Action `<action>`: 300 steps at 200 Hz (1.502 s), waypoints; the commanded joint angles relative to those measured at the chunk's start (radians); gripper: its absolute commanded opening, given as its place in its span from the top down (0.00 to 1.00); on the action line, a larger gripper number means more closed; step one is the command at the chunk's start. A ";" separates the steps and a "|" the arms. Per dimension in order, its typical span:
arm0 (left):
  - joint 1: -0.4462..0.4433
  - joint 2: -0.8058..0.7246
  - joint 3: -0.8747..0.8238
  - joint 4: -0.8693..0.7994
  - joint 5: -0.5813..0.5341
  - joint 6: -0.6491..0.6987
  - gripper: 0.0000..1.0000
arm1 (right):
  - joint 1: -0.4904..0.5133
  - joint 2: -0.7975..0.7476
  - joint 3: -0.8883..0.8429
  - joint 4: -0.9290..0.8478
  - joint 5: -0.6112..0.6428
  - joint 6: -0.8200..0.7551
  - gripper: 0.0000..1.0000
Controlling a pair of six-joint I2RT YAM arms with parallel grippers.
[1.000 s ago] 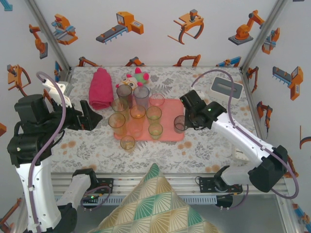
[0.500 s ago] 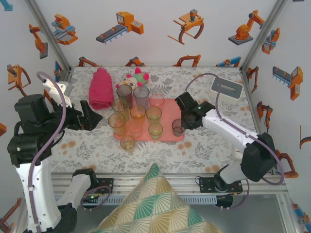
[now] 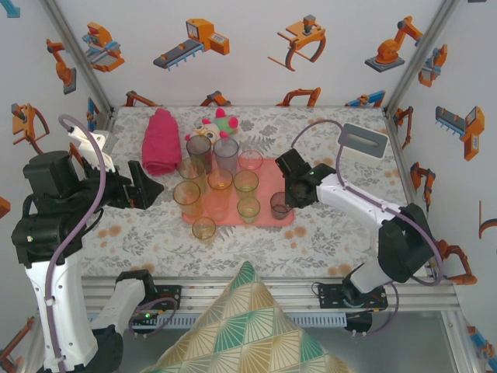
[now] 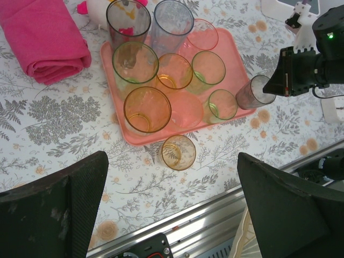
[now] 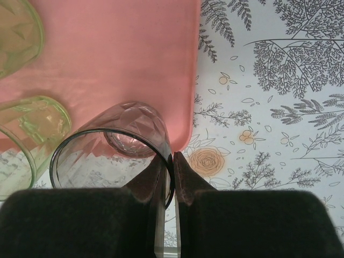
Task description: Place the glasses into the tray
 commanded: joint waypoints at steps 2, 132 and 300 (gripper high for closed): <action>0.002 0.002 0.027 -0.010 0.020 0.018 0.03 | 0.006 0.009 -0.006 0.023 0.011 0.000 0.87; 0.001 -0.004 0.022 -0.004 0.025 0.015 0.03 | 0.031 0.052 -0.010 0.037 -0.010 0.012 0.86; 0.002 -0.008 0.025 -0.006 0.022 0.015 0.03 | 0.071 0.078 0.024 0.016 0.018 0.002 0.82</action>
